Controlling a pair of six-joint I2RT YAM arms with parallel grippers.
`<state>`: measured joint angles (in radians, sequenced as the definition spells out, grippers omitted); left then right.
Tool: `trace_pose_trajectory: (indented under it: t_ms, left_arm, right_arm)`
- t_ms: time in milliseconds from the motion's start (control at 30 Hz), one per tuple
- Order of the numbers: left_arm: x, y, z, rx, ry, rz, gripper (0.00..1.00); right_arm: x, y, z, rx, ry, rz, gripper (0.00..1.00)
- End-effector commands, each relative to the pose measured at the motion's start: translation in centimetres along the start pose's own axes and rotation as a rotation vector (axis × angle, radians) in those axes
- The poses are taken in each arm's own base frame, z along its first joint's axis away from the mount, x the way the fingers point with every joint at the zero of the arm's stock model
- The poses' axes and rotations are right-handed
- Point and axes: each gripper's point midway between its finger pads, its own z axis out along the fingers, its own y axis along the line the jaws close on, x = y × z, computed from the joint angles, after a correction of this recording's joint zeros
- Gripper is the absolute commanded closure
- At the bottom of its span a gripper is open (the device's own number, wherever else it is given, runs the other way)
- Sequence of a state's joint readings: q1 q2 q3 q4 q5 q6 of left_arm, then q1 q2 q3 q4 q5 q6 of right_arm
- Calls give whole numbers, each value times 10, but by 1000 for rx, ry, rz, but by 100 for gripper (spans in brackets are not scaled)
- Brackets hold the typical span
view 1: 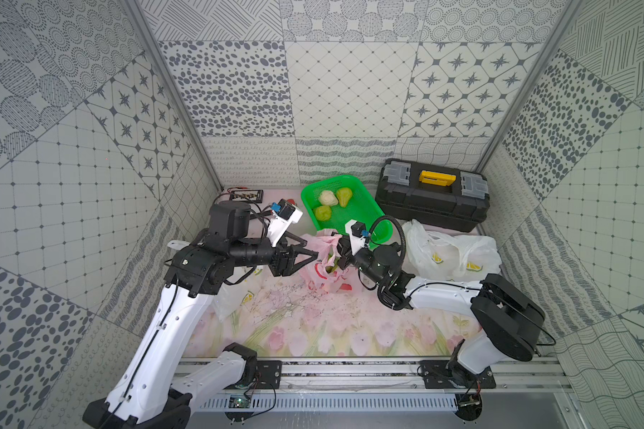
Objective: Place the pears into plastic bags & tie knots
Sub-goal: Tie the plastic bag at the center of the board.
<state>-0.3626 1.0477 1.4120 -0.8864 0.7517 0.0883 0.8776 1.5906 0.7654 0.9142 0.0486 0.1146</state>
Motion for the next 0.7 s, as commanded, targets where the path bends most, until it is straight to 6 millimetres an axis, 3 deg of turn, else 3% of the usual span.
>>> trace_pose_trajectory:
  t_ms: [0,167,267,333,533,667]
  left_arm:
    - [-30,53,16,-152,-47,22,40]
    - [-22,118,66,-145,36,-119,45]
    - [-1,125,96,-25,99,-259,54]
    - [14,116,103,50,104,-310,59]
    - [31,59,82,191,2,-295,65]
    - [57,42,112,195,65,-293,67]
  right_arm:
    - [-18,5,0,-14,-93,-34,100]
    - [-24,2,-1,7,-116,-57,100]
    - [-26,-3,-1,36,-136,-50,100]
    - [-27,-7,1,57,-145,-34,100]
    - [-39,5,-1,-9,-169,31,100]
    - [-56,33,-8,-165,-185,151,100]
